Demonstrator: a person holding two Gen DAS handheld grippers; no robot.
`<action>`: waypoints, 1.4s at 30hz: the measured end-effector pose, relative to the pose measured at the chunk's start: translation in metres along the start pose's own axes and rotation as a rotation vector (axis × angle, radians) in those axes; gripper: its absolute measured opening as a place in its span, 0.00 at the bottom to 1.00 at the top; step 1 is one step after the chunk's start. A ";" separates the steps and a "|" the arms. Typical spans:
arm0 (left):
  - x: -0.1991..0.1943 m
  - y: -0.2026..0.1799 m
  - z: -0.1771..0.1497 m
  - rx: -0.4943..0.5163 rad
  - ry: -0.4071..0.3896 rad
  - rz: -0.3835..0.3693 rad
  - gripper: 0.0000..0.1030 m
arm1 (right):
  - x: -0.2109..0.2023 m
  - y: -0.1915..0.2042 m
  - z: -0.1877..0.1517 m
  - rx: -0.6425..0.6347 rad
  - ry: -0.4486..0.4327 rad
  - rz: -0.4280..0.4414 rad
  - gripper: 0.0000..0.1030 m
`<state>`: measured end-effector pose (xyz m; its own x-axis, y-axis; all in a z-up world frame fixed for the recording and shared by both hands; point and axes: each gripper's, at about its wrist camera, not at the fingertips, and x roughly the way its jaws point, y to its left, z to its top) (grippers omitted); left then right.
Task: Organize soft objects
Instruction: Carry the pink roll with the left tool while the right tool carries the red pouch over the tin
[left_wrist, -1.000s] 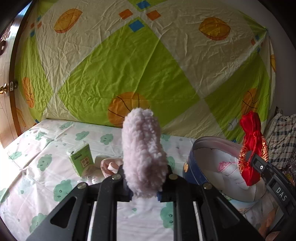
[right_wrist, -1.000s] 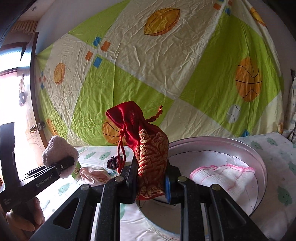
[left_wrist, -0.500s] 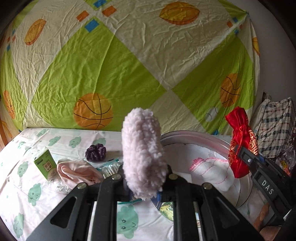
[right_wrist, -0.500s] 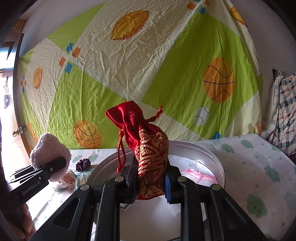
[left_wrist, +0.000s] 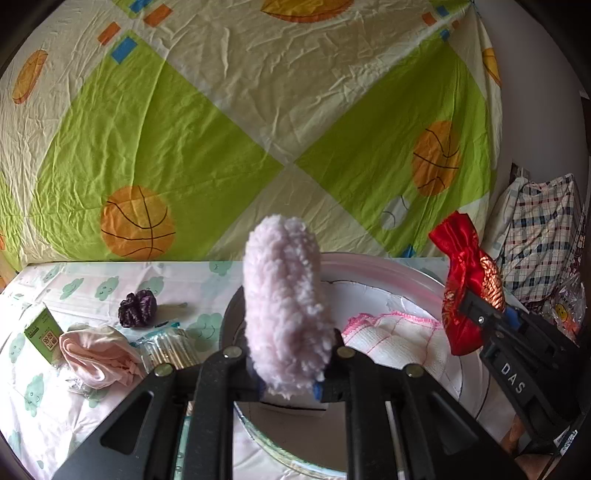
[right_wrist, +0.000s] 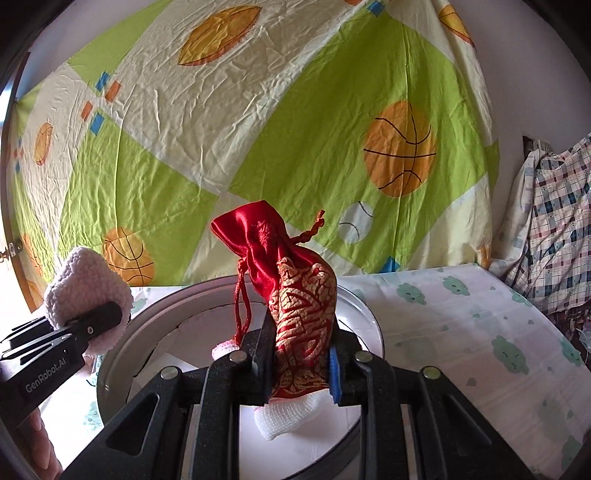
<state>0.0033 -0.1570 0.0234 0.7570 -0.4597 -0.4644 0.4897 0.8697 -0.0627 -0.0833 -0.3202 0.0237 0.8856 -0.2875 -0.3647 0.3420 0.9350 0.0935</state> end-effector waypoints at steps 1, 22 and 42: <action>0.003 -0.003 0.000 0.001 0.005 -0.002 0.15 | 0.002 -0.002 0.000 -0.002 0.006 -0.004 0.24; 0.036 -0.033 -0.017 0.045 0.107 -0.009 0.15 | 0.032 -0.003 -0.006 -0.065 0.134 -0.051 0.24; 0.044 -0.034 -0.021 0.061 0.140 0.002 0.15 | 0.041 0.000 -0.005 -0.069 0.181 -0.028 0.30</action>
<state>0.0111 -0.2034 -0.0135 0.6927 -0.4244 -0.5832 0.5163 0.8563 -0.0100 -0.0489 -0.3306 0.0040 0.8029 -0.2777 -0.5274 0.3378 0.9410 0.0189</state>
